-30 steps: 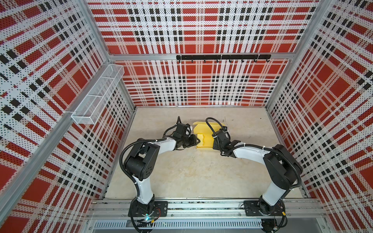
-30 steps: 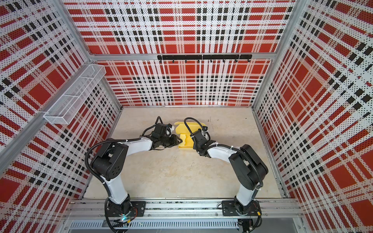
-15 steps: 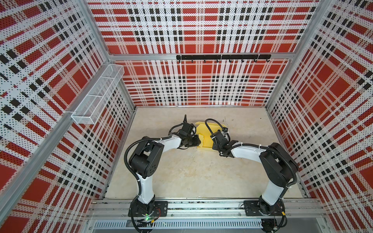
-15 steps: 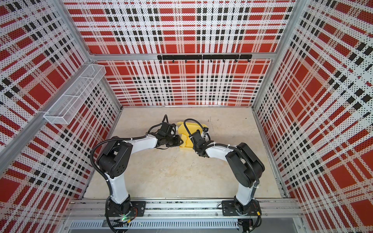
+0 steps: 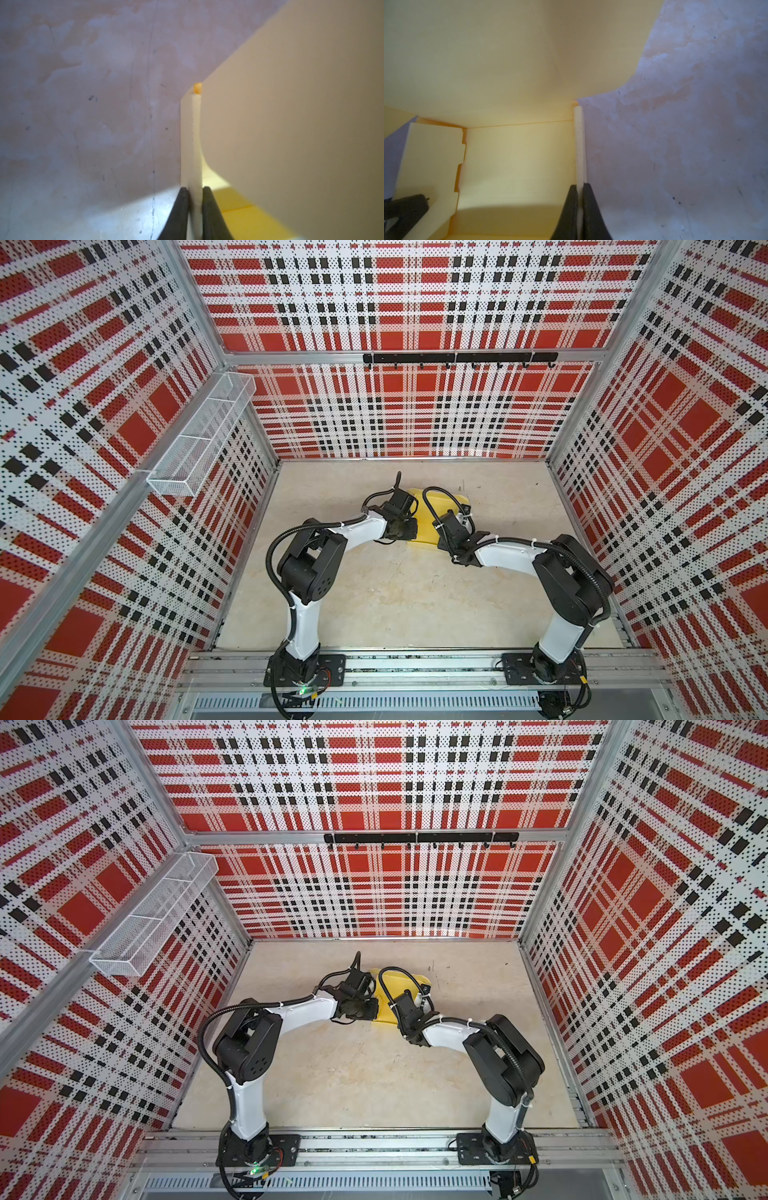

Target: Fold the paper box

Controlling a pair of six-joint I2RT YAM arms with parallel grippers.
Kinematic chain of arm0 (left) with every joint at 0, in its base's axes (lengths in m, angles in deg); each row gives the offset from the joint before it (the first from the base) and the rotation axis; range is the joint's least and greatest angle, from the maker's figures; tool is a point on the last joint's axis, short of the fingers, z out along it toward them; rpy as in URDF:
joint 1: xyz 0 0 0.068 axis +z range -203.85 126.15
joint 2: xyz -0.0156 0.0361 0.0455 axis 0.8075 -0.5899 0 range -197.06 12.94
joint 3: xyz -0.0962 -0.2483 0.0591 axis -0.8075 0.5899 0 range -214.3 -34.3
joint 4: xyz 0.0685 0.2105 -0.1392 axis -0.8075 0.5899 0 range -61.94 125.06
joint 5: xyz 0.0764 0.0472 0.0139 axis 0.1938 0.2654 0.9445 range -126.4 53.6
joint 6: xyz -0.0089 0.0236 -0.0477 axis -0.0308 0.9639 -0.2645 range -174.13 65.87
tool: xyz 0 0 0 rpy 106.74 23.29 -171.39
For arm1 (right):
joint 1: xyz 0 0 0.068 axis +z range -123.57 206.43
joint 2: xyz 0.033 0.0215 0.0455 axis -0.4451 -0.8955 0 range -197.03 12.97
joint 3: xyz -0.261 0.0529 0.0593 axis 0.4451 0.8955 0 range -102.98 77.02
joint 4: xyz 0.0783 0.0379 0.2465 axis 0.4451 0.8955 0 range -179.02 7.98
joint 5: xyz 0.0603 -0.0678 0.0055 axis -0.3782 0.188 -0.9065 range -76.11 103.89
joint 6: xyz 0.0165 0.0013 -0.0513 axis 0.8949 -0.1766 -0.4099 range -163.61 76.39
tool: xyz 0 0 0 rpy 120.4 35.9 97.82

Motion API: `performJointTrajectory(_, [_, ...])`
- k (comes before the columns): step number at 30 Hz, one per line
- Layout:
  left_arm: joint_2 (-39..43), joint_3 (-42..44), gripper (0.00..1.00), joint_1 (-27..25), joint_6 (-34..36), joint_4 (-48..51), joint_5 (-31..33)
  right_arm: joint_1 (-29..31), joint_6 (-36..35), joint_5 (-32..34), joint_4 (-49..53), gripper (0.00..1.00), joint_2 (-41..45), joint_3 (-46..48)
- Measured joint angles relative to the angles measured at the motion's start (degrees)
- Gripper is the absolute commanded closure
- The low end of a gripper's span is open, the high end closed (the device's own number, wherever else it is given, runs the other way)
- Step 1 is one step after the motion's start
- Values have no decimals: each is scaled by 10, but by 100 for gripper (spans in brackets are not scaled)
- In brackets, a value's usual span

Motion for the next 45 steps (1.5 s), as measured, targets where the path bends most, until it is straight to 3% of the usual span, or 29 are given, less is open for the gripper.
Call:
performJointTrajectory(19, [-41,-68,72,-38,16,77,95,5,22,12,-19,91,0,11])
performJointTrajectory(32, [-59,-92,95,-39,18,110,125,5,22,11,-27,91,0,14])
performJointTrajectory(36, [-65,-100,94,-41,18,115,133,5,20,5,-38,81,0,17])
performJointTrajectory(41, [-66,-104,89,-43,30,115,142,7,13,-17,-59,53,4,23])
performJointTrajectory(45, [-69,-106,88,-47,40,114,141,7,9,-37,-75,42,42,57])
